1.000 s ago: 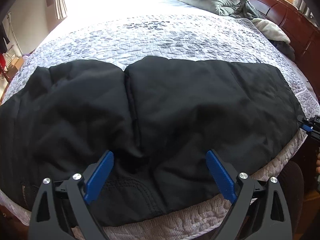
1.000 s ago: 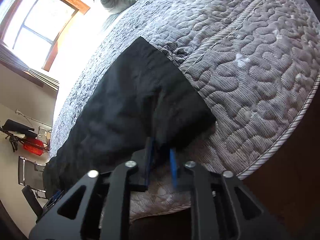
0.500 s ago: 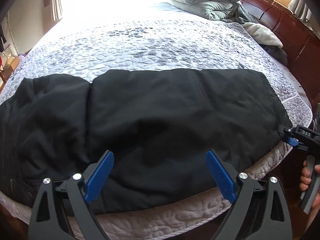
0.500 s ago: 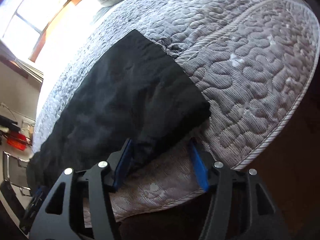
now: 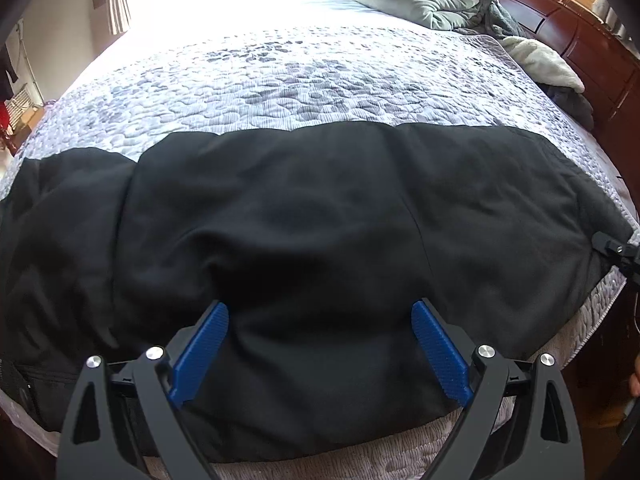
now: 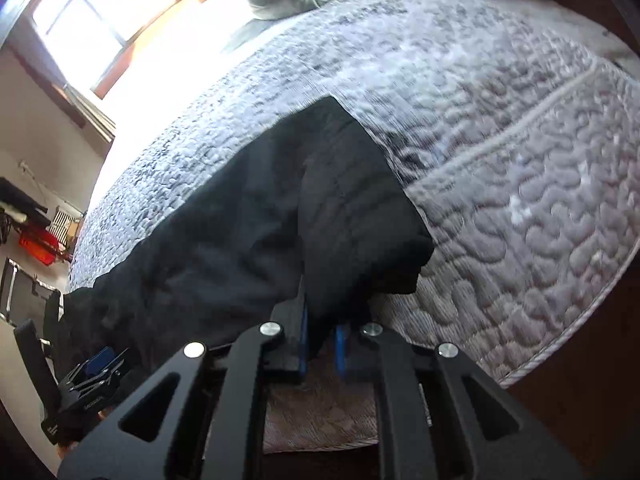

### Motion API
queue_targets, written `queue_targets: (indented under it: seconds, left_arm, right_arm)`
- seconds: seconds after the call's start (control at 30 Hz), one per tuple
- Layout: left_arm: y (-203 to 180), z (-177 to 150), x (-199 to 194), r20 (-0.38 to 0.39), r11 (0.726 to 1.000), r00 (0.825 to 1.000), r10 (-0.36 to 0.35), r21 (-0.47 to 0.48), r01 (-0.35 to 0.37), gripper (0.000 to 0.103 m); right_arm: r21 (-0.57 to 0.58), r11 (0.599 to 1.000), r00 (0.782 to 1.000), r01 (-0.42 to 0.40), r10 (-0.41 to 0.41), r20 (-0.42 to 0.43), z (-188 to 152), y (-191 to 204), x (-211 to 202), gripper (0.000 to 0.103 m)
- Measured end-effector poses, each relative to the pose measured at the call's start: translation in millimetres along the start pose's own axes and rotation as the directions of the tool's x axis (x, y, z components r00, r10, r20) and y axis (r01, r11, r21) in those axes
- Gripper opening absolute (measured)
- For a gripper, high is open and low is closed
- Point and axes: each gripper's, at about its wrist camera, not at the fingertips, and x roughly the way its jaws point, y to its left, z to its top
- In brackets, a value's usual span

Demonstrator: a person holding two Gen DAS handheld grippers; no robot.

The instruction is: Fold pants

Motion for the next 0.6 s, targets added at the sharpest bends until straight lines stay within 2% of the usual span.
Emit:
queue_targets:
  seconds: [0.07,0.13,0.23,0.33,0.4,0.53,0.6]
  left_arm:
    - [-2,5,2,0.007,1.000,1.000,-0.018,-0.015,0.018,0.094]
    - [-6,9,4,0.010,0.999,0.999,-0.035,-0.023,0.035,0.094]
    - [-17,11,15,-0.015,1.000,1.000,-0.027,0.001,0.027,0.094]
    - [-28,7,17,0.009,0.999,1.000,0.015,0.041,-0.015,0.097]
    - [-28,5,17,0.016,0.999,1.000,0.017,0.048,-0.018,0.097]
    - [-17,7,6,-0.009,0.999,1.000,-0.001,0.033,0.001,0.096]
    - [-5,6,-8,0.007,1.000,1.000,-0.009,0.013,0.009,0.096]
  right_arm:
    - [0.001,1.000,0.999,-0.013,0.013,0.043,9,1,-14,0.007]
    - [-0.010,0.998,0.998,0.054,-0.054,0.041,12,-1,-15,0.007]
    - [0.000,0.985,0.984,0.174,-0.174,-0.043,1,-21,10,0.008]
    - [0.038,0.982,0.979,0.185,-0.181,-0.091,-19,-44,30,0.011]
    - [0.025,0.976,0.973,0.216,-0.212,-0.094,-22,-42,30,0.024]
    - [-0.031,0.952,0.949,0.306,-0.307,-0.064,-25,-22,2,0.036]
    - [-0.033,0.937,0.936,0.349,-0.350,-0.039,-30,-13,-17,0.040]
